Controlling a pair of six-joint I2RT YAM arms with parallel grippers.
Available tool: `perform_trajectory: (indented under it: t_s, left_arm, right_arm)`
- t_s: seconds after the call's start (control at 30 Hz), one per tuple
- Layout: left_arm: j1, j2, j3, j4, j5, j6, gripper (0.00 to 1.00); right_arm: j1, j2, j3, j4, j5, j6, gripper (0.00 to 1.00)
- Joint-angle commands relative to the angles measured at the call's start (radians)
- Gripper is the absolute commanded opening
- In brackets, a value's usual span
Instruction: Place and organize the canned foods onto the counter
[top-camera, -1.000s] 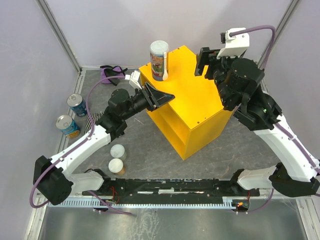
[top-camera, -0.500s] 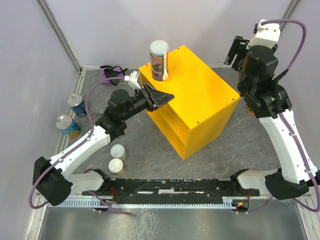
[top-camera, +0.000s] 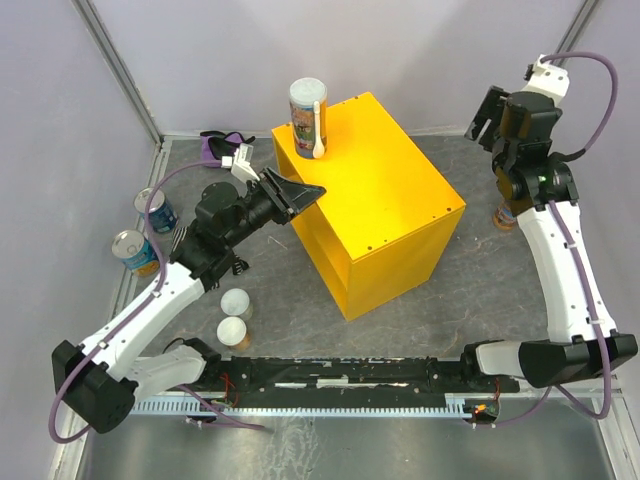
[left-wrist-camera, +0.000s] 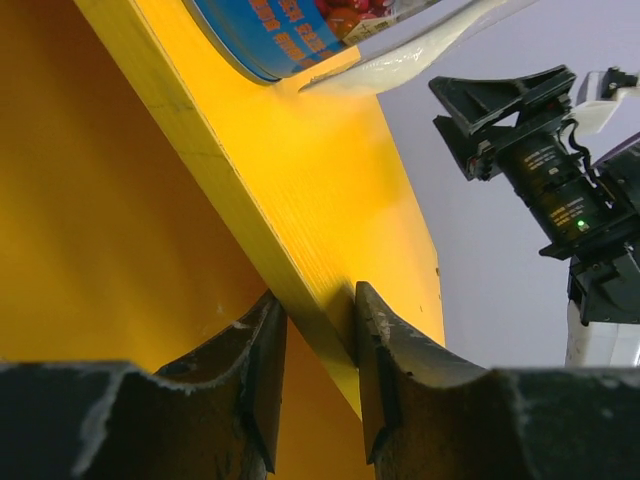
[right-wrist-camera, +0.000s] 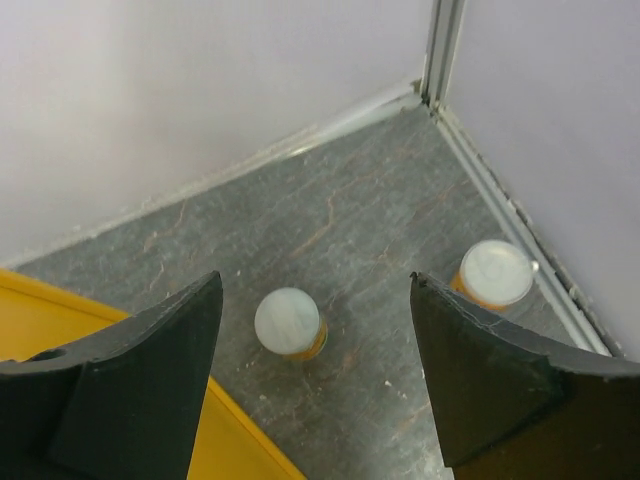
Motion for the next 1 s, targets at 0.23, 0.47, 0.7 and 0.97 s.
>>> perform_trajectory:
  t_s: [0.23, 0.47, 0.7, 0.97]
  left_arm:
    - [0.037, -0.095, 0.014, -0.056, -0.129, 0.091, 0.16]
    - [0.039, -0.106, 0.022, -0.084, -0.139, 0.093, 0.16]
    - [0.04, -0.108, 0.019, -0.094, -0.137, 0.094, 0.16]
    - [0.041, -0.099, 0.018, -0.093, -0.123, 0.098, 0.17]
  right_arm:
    - [-0.049, 0.073, -0.135, 0.07, -0.141, 0.022, 0.89]
    - [-0.058, 0.184, -0.157, 0.064, -0.192, 0.02, 0.96]
    - [-0.058, 0.325, -0.122, 0.057, -0.248, 0.031, 1.0]
    - [-0.052, 0.42, -0.122, 0.078, -0.285, 0.031, 0.99]
